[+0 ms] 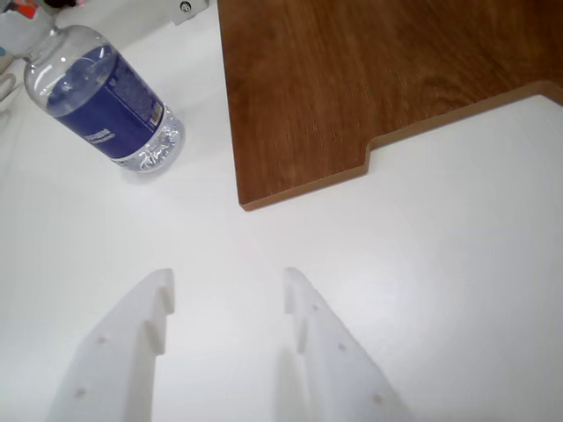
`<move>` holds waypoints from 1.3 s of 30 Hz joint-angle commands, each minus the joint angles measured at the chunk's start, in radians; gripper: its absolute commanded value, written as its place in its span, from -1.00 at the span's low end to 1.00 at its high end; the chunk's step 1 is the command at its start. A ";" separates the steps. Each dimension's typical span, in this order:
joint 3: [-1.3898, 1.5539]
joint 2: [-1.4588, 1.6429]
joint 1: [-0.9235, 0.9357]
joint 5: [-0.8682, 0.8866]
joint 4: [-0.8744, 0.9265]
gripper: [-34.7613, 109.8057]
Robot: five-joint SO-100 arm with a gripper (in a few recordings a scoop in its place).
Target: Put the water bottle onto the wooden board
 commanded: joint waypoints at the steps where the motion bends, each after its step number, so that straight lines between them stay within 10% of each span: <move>1: 0.009 0.020 -0.015 -0.034 -0.058 -0.29; 25: 0.009 0.021 -0.097 -0.091 -0.522 -0.29; 39: 0.009 0.021 -0.083 -0.067 -0.491 -0.29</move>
